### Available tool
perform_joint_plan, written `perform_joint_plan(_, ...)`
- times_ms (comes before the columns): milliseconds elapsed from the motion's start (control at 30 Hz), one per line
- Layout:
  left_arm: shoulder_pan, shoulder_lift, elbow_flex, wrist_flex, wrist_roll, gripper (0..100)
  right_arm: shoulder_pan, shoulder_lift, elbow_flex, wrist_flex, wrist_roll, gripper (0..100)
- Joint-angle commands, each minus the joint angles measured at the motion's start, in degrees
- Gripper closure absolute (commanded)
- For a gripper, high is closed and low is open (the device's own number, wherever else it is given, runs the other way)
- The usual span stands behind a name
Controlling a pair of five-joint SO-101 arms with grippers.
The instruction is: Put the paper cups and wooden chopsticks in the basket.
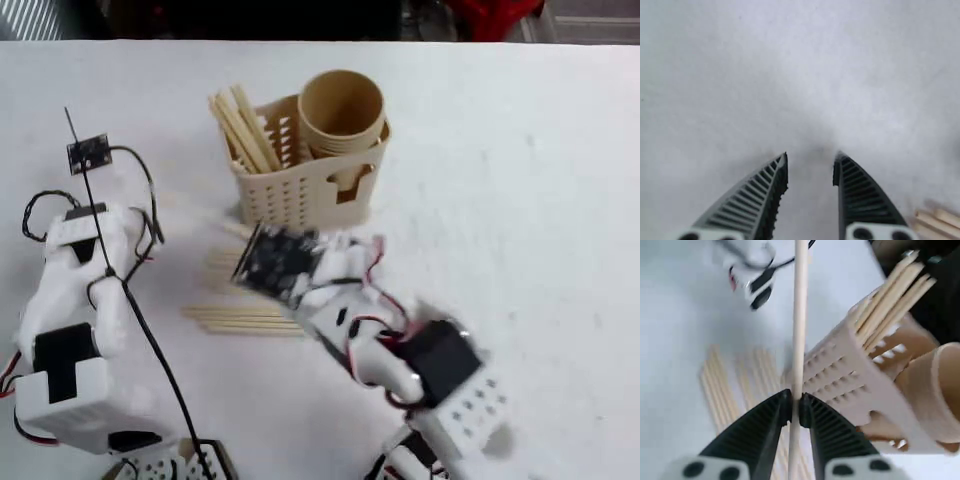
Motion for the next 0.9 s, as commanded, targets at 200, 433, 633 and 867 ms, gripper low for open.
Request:
perform_joint_plan(200, 0.4, -0.3, -0.4, -1.3, 0.4, 83, 1.4, 23.2, -27.2, -30.5, -16.3, 98.1)
perform_joint_plan(433, 0.3, -0.3, -0.4, -1.3, 0.4, 83, 7.3, 34.7, -24.5, -48.8, -16.9, 98.1)
perform_joint_plan(633, 0.4, -0.3, -0.4, -1.3, 0.4, 83, 8.0, 35.7, -7.7, -61.1, -16.9, 98.1)
perform_joint_plan(867, 0.4, -0.3, -0.4, -1.3, 0.4, 83, 8.1, 34.0, -0.7, -61.9, -16.9, 98.1)
